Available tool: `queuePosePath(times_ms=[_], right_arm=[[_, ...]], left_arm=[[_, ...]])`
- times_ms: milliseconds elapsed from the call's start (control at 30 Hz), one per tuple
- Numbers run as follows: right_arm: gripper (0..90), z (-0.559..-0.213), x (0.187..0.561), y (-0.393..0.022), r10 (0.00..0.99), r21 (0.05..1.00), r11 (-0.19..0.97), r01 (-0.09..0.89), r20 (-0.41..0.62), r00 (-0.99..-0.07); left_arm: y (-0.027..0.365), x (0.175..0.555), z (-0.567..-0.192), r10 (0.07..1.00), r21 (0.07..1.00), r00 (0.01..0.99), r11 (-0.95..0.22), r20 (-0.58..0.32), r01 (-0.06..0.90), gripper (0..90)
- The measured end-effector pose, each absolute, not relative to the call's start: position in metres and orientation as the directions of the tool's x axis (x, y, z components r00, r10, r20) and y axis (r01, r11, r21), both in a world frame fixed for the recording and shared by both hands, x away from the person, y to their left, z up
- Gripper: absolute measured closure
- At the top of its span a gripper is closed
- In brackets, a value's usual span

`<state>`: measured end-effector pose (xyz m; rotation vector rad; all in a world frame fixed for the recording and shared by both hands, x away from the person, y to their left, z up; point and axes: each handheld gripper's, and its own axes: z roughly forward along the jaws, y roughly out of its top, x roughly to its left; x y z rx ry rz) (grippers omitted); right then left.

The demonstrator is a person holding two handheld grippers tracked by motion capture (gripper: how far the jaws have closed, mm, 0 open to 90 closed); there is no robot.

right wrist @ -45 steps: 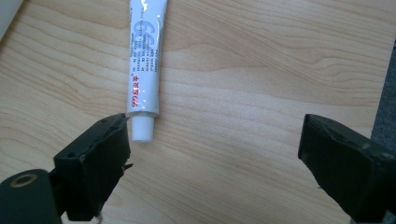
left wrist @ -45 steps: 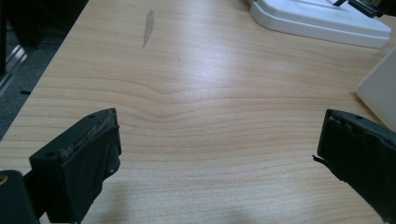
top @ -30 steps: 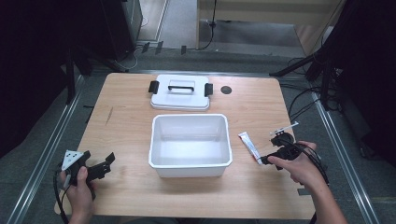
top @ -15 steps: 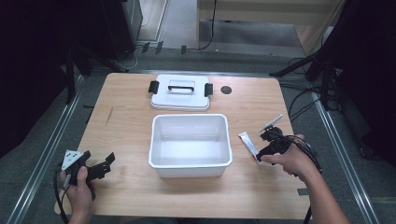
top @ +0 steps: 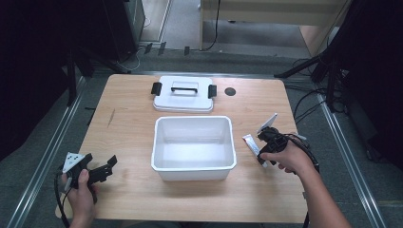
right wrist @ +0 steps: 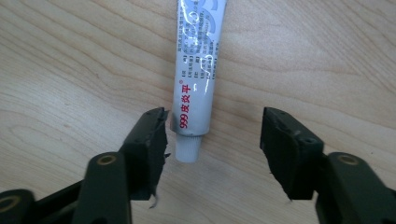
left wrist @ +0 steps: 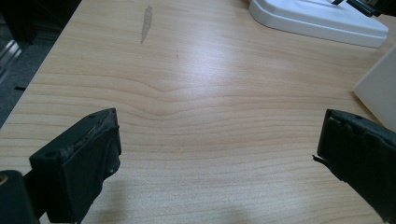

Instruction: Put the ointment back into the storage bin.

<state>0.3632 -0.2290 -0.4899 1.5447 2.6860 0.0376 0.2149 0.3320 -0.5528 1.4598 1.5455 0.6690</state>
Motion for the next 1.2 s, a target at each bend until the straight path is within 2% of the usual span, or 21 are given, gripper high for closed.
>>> queuePosePath(times_ms=[167, 400, 600, 967, 1200], right_arm=[[47.6, -0.492, 0.366, -0.225, 0.869, 0.054, 0.495, 0.867, -0.011, -0.495], [57.7, -0.494, 0.372, -0.222, 0.874, 0.046, 0.486, 0.873, -0.015, -0.486], [59.9, -0.498, 0.376, -0.217, 0.876, 0.031, 0.481, 0.876, 0.023, -0.481], [70.8, -0.503, 0.382, -0.211, 0.877, 0.016, 0.480, 0.877, 0.006, -0.480], [72.1, -0.504, 0.381, -0.210, 0.874, 0.021, 0.485, 0.874, 0.002, -0.485]], left_arm=[[0.332, 0.215, -0.553, 0.969, 0.854, 0.080, 0.164, -0.233, 0.495, 0.0], [0.332, 0.215, -0.553, 0.968, 0.853, 0.081, 0.167, -0.237, 0.494, 0.0], [0.332, 0.215, -0.553, 0.968, 0.852, 0.087, 0.162, -0.234, 0.498, 0.0], [0.332, 0.215, -0.553, 0.968, 0.852, 0.089, 0.161, -0.235, 0.497, 0.0], [0.332, 0.215, -0.553, 0.968, 0.852, 0.089, 0.159, -0.233, 0.498, 0.0]])
